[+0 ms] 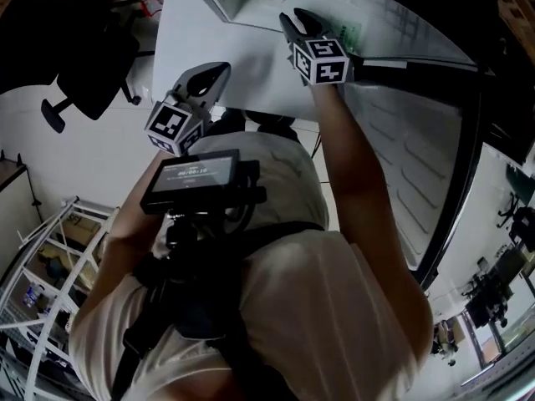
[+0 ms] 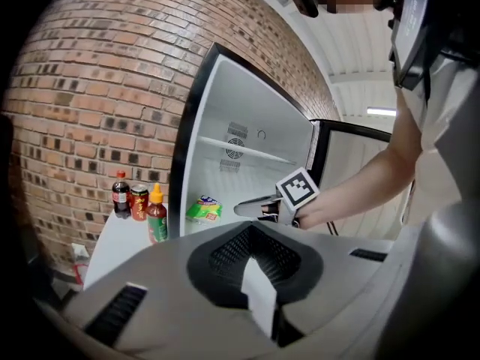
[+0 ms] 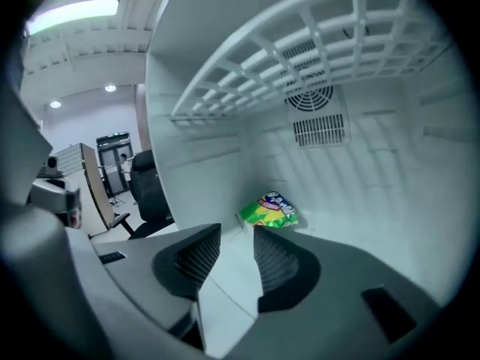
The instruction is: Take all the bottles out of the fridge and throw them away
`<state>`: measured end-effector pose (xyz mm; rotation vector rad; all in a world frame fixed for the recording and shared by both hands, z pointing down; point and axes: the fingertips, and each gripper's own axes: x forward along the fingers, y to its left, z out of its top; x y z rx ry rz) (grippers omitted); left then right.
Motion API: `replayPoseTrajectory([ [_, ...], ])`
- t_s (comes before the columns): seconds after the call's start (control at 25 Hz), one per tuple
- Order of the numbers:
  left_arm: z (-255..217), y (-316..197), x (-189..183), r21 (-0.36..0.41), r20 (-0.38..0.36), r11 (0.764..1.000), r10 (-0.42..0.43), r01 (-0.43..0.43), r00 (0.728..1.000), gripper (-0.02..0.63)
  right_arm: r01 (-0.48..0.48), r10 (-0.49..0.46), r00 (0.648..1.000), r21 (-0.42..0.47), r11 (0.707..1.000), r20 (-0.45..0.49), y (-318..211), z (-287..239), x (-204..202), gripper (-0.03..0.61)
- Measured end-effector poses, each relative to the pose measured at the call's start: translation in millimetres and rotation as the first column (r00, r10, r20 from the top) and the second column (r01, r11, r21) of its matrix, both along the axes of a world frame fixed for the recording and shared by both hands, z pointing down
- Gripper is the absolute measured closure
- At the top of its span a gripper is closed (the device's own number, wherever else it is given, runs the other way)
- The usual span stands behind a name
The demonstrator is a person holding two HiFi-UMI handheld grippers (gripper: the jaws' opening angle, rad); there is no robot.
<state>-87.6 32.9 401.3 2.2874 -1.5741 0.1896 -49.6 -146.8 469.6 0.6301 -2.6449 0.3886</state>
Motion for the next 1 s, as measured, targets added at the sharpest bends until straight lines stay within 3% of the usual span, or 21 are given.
replayPoseTrajectory([
  [0.2,-3,6,-13,-0.038,-0.015,0.997,-0.063,0.062,0.998,0.609,-0.043,0.051,0.989,0.062,0.997,-0.14,-62,24,-10,0.403],
  [0.48,-9,8,-15,-0.061,-0.003,0.99,-0.126,0.125,0.992,0.609,-0.006,0.026,0.972,0.085,0.996,-0.234,-122,45,-8,0.262],
  [0.68,-10,9,-27,-0.061,0.017,0.985,-0.159,0.16,0.987,0.609,0.111,-0.102,0.957,0.016,0.994,-0.27,-128,54,-19,0.273],
  [0.72,-11,9,-28,-0.062,0.015,0.984,-0.164,0.164,0.986,0.609,0.136,-0.125,0.95,0.02,0.991,-0.286,-124,54,-20,0.341],
  [0.76,-13,8,-28,-0.065,0.011,0.984,-0.167,0.167,0.986,0.609,0.154,-0.137,0.945,0.037,0.987,-0.298,-121,51,-20,0.355],
  [1.0,-2,13,-23,-0.063,0.001,0.99,-0.123,0.123,0.992,0.609,0.142,-0.117,0.964,0.094,0.985,-0.238,-81,29,-13,0.382],
])
